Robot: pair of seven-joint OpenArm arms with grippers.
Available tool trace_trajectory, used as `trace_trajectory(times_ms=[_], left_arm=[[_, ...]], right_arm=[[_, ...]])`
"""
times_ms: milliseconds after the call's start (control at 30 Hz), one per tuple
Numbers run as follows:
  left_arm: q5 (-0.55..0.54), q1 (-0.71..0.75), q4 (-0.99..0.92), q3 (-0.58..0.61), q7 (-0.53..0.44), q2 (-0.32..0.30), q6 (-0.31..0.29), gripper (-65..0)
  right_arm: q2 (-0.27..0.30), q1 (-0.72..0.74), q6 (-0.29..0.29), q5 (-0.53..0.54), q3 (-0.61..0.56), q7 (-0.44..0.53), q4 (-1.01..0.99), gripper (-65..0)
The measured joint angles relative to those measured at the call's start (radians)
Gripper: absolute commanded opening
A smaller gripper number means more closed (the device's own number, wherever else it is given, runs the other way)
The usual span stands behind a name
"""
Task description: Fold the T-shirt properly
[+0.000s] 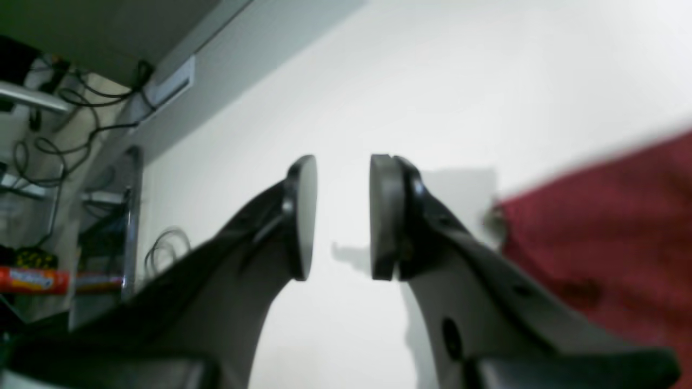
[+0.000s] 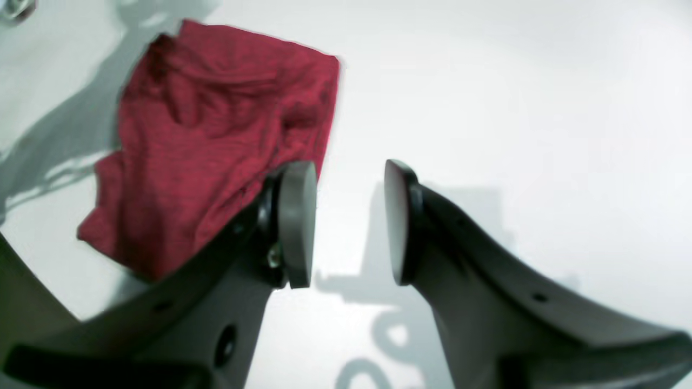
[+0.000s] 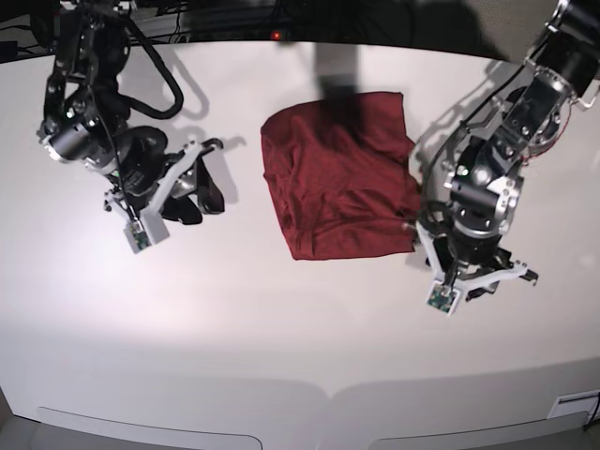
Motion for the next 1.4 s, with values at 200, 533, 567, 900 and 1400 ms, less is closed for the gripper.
trace_trajectory(times_ms=[200,533,567,900,1400], left_arm=[[0.064,0.196,0.254,0.002,0.079,-0.198,0.009,-48.5],[0.33,0.544,0.437,-0.002,0.197,-0.42,0.108,-48.5],[0.359,0.576,0.436,-0.001,0.223,-0.418,0.123,-48.5],[0.607,0.892,0.437,-0.165,0.315,-0.298,0.212,-48.5],[0.366,1.112,-0.074,-0.564,-0.01,0.059,0.248,-48.5]], right_arm=[[-0.001,-0.154,0.004,0.059,0.119,-0.235,0.185,-43.4],[0.007,-0.515,0.008,0.122,0.322,-0.303,0.37,-43.4],[0.007,-0.553,0.008,0.122,0.336,-0.313,0.37,-43.4],[0.002,-0.874,0.008,0.16,0.372,-0.318,0.37,-43.4],[0.063,-0.938,0.0,0.156,0.368,-0.079,-0.014,-43.4]])
